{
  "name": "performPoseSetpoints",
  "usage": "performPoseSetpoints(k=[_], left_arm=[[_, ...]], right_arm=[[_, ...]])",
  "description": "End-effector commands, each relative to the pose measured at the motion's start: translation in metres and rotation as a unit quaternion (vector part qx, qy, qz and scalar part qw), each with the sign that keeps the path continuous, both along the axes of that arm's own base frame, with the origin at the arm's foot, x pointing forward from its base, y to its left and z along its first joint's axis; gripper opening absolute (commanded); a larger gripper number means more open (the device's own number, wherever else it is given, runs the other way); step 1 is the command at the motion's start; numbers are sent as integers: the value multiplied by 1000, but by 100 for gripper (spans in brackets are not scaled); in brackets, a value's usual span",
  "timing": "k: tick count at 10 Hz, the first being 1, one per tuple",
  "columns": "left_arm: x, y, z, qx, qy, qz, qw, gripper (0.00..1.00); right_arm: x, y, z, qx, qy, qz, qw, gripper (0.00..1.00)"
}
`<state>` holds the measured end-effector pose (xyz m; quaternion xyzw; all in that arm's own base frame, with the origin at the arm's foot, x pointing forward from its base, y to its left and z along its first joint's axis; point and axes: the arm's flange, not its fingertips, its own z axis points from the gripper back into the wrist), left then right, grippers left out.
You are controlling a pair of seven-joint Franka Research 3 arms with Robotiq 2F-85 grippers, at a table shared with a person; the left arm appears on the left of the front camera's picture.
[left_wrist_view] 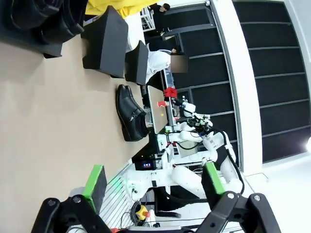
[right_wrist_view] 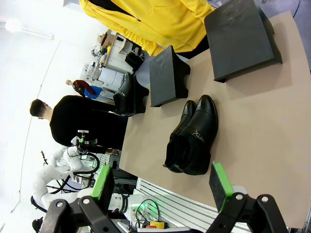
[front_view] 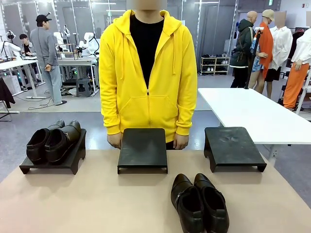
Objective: Place the shoes on the stand as instructed by the person.
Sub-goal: Pick up another pair of Shoes and place it on the Shoes Stand indicated by the person.
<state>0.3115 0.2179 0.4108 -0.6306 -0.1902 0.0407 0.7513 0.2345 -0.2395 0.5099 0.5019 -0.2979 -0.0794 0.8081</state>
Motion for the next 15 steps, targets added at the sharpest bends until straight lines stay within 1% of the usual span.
performPoseSetpoints(k=[1,2,3,15], left_arm=[[12,7,4,0,-4,-2,1000,100],[17,10,10,-7,0,8,1000,100],[4,0,-5,-2,5,-1,1000,100],[4,0,-5,-2,5,-1,1000,100]], right_arm=[[-1,-1,2,2,-4,2,1000,100],[-1,-1,2,2,-4,2,1000,100],[-1,-1,2,2,-4,2,1000,100],[-1,-1,2,2,-4,2,1000,100]])
